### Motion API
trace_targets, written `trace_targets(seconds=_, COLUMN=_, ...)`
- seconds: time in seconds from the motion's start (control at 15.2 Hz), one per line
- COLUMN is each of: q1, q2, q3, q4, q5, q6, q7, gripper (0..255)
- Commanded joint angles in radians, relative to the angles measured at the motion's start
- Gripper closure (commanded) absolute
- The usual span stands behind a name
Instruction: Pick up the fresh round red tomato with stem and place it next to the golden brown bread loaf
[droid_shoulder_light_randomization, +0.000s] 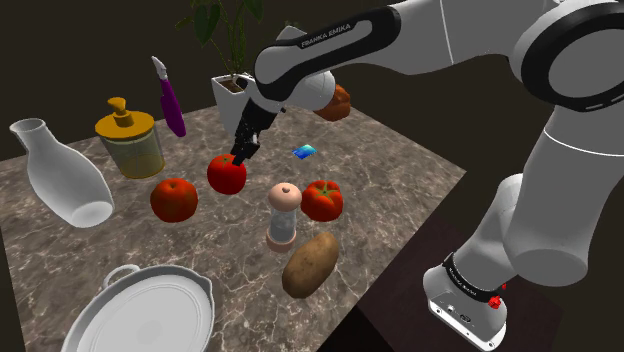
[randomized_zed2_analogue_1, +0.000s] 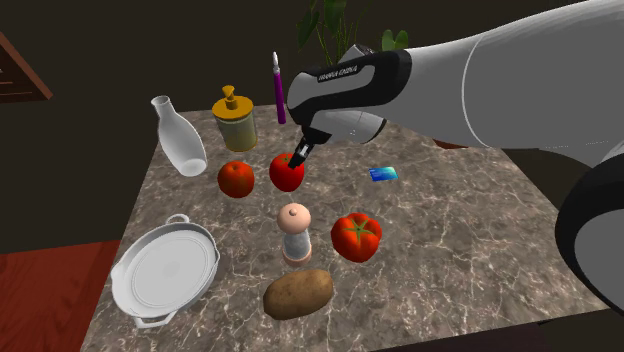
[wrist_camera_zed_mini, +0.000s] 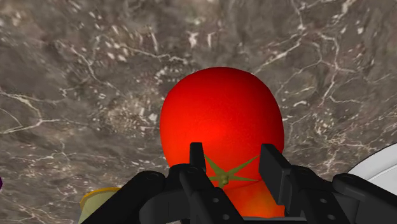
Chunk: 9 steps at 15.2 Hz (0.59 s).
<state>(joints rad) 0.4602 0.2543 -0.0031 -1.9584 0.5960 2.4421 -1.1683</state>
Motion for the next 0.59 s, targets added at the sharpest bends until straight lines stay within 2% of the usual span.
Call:
trace_targets(seconds=0.0, q1=0.000, q2=0.000, q3=0.000, q4=0.000, q5=0.000, q6=0.000, q7=0.000, gripper=255)
trace_targets(seconds=0.33, q1=0.000, q2=0.000, q3=0.000, q4=0.000, q5=0.000, q6=0.000, q7=0.000, gripper=255)
trace_targets(seconds=0.53, q1=0.002, q2=-0.020, q3=-0.005, q4=0.012, q5=-0.018, q6=-0.029, q7=0.023, gripper=255)
